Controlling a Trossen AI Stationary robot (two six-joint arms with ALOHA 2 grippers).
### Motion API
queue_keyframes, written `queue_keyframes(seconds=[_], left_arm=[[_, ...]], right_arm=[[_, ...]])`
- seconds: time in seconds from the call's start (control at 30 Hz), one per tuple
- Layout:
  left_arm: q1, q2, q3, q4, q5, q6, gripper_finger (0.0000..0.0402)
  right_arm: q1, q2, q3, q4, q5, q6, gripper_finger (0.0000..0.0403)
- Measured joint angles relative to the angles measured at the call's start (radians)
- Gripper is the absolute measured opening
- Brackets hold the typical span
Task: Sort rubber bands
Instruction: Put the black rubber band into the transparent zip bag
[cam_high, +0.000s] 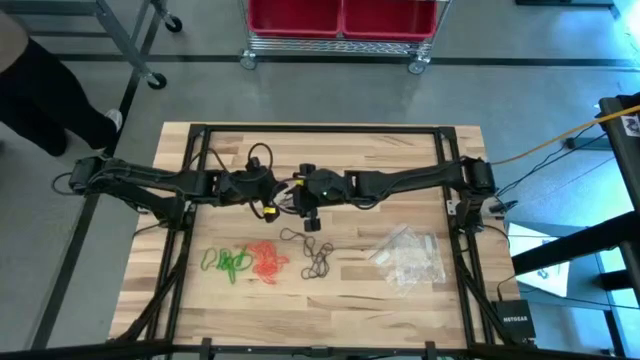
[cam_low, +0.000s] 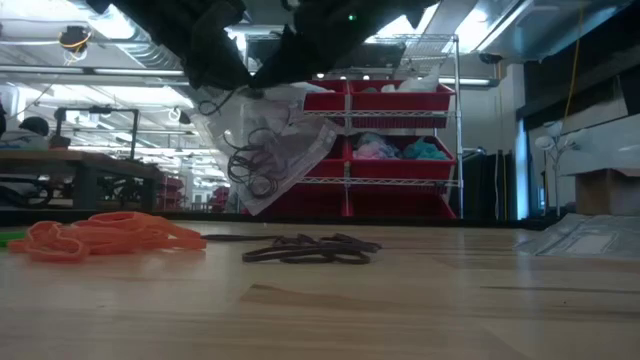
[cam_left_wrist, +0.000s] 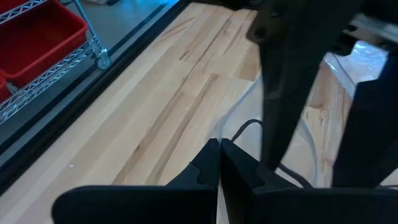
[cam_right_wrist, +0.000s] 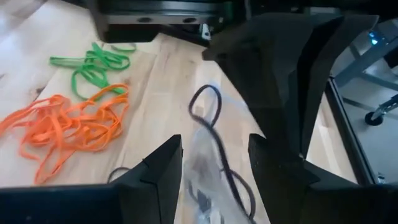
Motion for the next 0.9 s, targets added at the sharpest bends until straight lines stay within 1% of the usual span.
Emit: queue_keyframes(seconds=[0.17,0.27,0.37,0.57,0.67,0.73,0.9], left_arm=[[0.000,0.000,0.000,0.003,0.000,0.001,0.0000],[0.000,0.000,0.000,0.005,-0.002,0.002,0.0000],[0.000,0.000,0.000,0.004,-0.001,0.002,0.0000],[0.000,0.000,0.000,0.004,-0.001,0.002,0.0000],[0.000,0.000,0.000,0.005,-0.001,0.002,0.0000],[0.000,0.000,0.000,0.004,-0.001,0.002,0.0000],[0.000,0.000,0.000,0.003,-0.001,0.002,0.0000]], right_arm=[[0.000,0.023,0.000,0.064,0.012,-0.002,0.0175],[-0.001,0.033,0.002,0.098,0.016,-0.012,0.0163],[-0.001,0.035,0.002,0.087,0.018,-0.013,0.0132],[-0.001,0.035,0.004,0.097,0.018,0.011,0.0046],[-0.001,0.035,0.008,0.091,0.018,0.014,0.0012],[-0.001,0.035,0.009,0.085,0.023,0.014,0.0005],[-0.001,0.030,0.009,0.071,0.062,0.021,0.0002]])
